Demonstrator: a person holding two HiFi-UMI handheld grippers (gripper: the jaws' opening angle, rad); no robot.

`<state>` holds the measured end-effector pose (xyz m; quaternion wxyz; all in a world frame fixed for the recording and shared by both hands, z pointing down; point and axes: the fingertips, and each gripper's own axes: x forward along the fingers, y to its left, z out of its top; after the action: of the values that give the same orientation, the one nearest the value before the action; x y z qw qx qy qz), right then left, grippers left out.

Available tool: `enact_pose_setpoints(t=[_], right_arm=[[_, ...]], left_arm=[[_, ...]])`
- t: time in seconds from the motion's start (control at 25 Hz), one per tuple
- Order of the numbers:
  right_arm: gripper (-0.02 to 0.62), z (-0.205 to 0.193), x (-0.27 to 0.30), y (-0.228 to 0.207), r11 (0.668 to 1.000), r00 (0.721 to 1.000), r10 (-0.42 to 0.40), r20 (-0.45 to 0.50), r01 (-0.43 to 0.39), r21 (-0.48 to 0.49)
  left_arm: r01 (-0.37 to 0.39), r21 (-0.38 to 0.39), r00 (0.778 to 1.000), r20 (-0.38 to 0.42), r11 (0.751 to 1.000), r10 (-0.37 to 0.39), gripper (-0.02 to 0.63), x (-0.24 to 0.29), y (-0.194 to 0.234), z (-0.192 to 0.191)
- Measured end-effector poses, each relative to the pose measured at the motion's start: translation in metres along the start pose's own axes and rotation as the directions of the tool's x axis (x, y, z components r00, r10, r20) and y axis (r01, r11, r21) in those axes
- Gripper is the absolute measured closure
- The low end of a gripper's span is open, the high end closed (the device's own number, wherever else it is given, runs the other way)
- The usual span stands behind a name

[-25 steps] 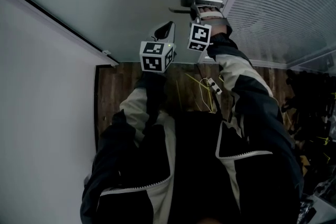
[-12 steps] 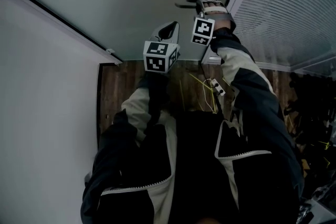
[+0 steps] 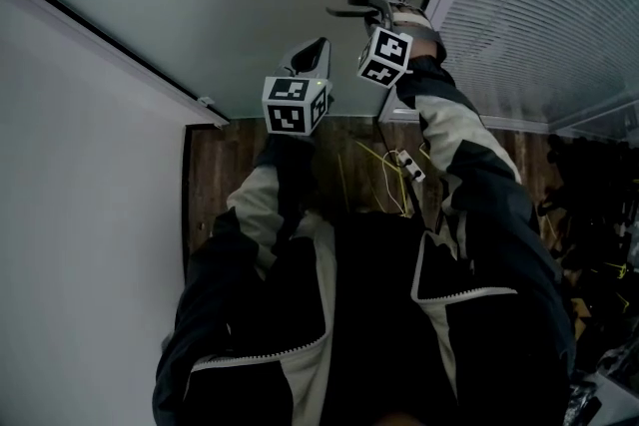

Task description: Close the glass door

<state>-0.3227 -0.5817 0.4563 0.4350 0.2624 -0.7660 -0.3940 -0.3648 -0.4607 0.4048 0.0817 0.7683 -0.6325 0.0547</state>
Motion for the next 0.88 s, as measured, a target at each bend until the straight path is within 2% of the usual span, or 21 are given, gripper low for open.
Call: enact_pose_setpoints(t=[0.04, 0.08, 0.12, 0.16, 0.24, 0.32, 0.36, 0.4, 0.44, 0.6, 0.88], right_arm=[[0.474, 0.002, -0.013, -0.006, 0.994, 0.999, -0.003, 0.032, -0.001, 0.107], [0.521, 0.003, -0.029, -0.012, 0.972, 0.997, -0.008, 0.074, -0.009, 0.233], [0.561, 0.003, -0.047, -0.018, 0.931, 0.993, -0.02, 0.12, -0.026, 0.364], [0.589, 0.002, -0.066, -0.023, 0.872, 0.985, -0.042, 0.168, -0.046, 0.488], [0.591, -0.005, -0.102, -0.029, 0.716, 0.964, -0.115, 0.241, -0.088, 0.692], [0.591, -0.021, -0.131, -0.027, 0.561, 0.947, -0.188, 0.259, -0.113, 0.82], [0.591, -0.029, -0.141, -0.024, 0.507, 0.944, -0.208, 0.255, -0.119, 0.854], [0.592, -0.036, -0.148, -0.02, 0.474, 0.944, -0.216, 0.251, -0.124, 0.872], [0.592, -0.041, -0.151, -0.016, 0.46, 0.945, -0.214, 0.247, -0.126, 0.879], [0.594, -0.061, -0.153, -0.014, 0.442, 0.955, -0.207, 0.213, -0.103, 0.891], [0.594, -0.066, -0.166, -0.018, 0.447, 0.961, -0.212, 0.179, -0.068, 0.892]], left_arm=[[0.0, -0.012, 1.0, 0.01, 1.0, 0.0, 0.603, -0.001, 0.001, 0.003], [0.002, -0.023, 1.0, 0.021, 1.0, -0.001, 0.603, -0.001, 0.002, 0.006], [0.005, -0.028, 0.999, 0.033, 1.0, -0.004, 0.603, -0.001, 0.002, 0.01], [0.01, -0.028, 0.999, 0.044, 1.0, -0.008, 0.603, 0.0, 0.001, 0.014], [0.018, -0.032, 0.998, 0.062, 0.999, -0.016, 0.603, 0.0, -0.001, 0.019], [0.023, -0.059, 0.996, 0.084, 0.998, -0.018, 0.603, 0.0, -0.005, 0.023], [0.024, -0.072, 0.995, 0.097, 0.997, -0.017, 0.603, -0.002, -0.008, 0.025], [0.027, -0.077, 0.994, 0.107, 0.997, -0.018, 0.603, -0.002, -0.012, 0.028], [0.031, -0.074, 0.993, 0.112, 0.997, -0.022, 0.603, -0.002, -0.017, 0.029], [0.055, -0.047, 0.993, 0.103, 0.997, -0.05, 0.603, 0.007, -0.033, 0.029], [0.056, -0.024, 0.994, 0.095, 0.998, -0.053, 0.604, 0.008, -0.047, 0.03]])
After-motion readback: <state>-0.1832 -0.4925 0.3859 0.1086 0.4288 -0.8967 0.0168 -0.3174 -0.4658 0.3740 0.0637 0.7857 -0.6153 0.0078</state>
